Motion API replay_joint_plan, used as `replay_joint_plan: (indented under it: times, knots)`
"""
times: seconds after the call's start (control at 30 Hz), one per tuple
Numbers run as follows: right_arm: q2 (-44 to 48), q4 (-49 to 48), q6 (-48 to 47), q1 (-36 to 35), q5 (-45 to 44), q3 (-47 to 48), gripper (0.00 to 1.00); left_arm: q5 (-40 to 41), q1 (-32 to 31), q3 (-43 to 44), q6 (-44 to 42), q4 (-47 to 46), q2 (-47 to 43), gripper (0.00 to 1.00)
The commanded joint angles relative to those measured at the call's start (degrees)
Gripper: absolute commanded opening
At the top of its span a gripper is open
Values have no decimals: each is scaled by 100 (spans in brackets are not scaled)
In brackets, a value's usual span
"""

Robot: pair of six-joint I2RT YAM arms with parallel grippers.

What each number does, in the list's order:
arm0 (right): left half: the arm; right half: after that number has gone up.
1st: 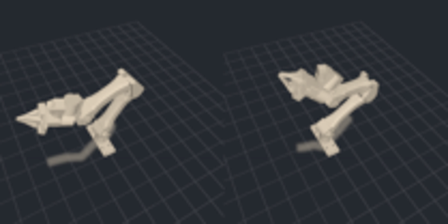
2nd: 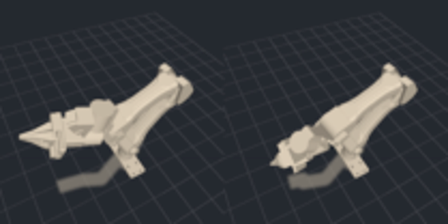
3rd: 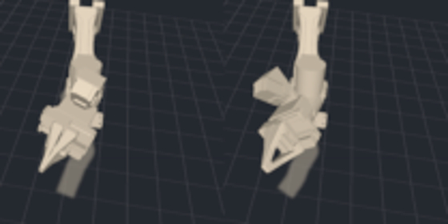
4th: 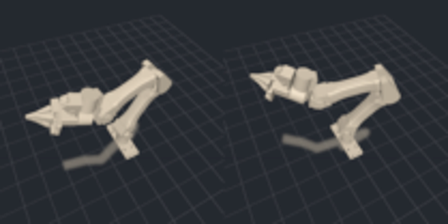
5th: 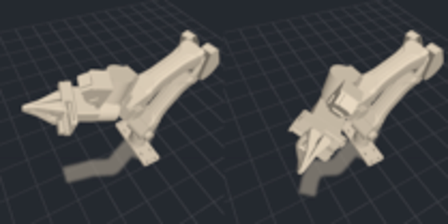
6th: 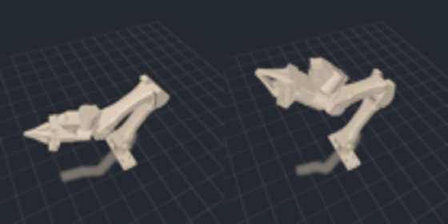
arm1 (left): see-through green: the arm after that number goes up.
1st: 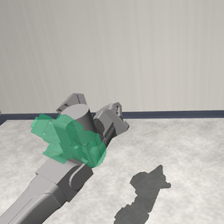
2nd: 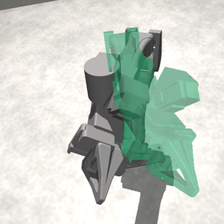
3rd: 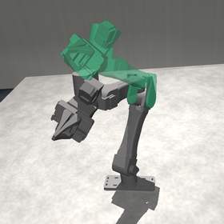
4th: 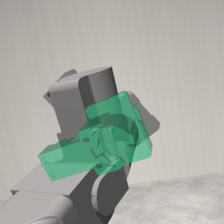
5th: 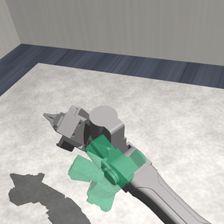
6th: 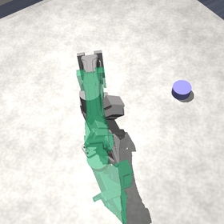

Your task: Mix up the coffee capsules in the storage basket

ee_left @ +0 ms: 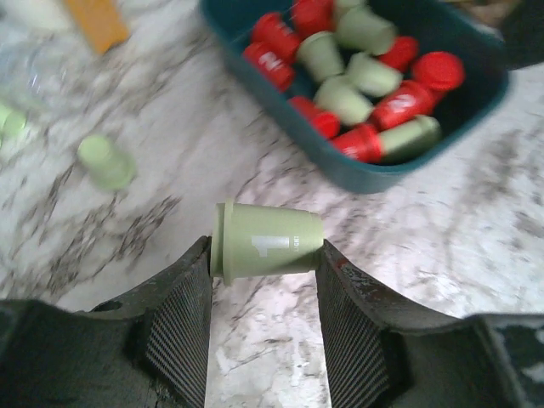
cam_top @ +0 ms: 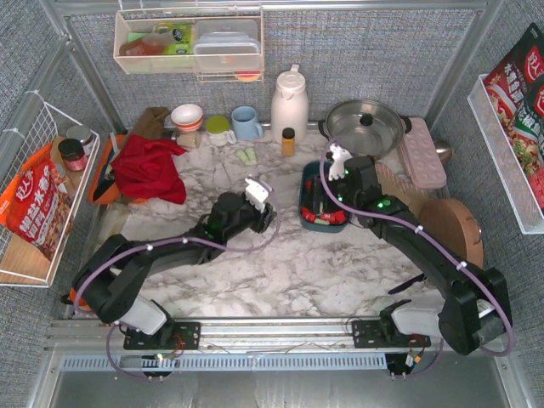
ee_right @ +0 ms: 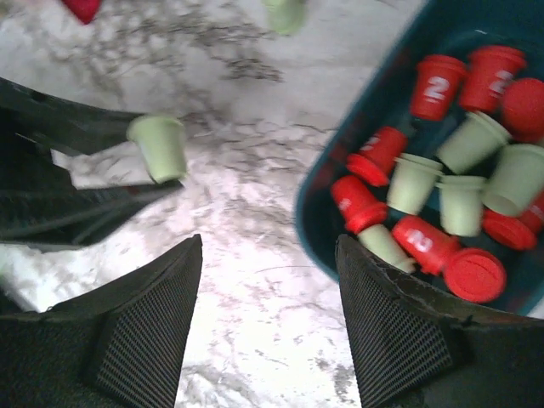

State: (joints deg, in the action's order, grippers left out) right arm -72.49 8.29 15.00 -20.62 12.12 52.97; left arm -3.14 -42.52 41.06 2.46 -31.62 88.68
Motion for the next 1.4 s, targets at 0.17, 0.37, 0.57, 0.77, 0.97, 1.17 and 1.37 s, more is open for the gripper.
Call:
replay_joint_plan:
  times: [0.17,0.37,0.57,0.77,0.97,1.17,1.37]
  knots:
    - [74,853,-427,-661,528,648,66,-1142,-521,-1099,-1195,-3046,-543,36]
    - [35,700,-263,-941,560,512,64,-1339,-713,-935,-1283,-3319,-331,37]
    - [58,428,-115,-1100,529,451,60,-1366,-835,-880,-1236,-3509,-161,37]
    - [17,419,-88,-1124,554,453,42,-1247,-874,-933,-1191,-3606,-222,37]
    - [55,356,-4,-1137,386,224,27,-636,-873,-986,-1159,-3444,-242,59]
    - [-6,354,86,-1090,-587,309,12,154,-876,-1201,-1018,-3281,-289,99]
    - [-723,137,84,-579,-1972,687,10,1213,-872,-1631,-817,-3279,-575,99]
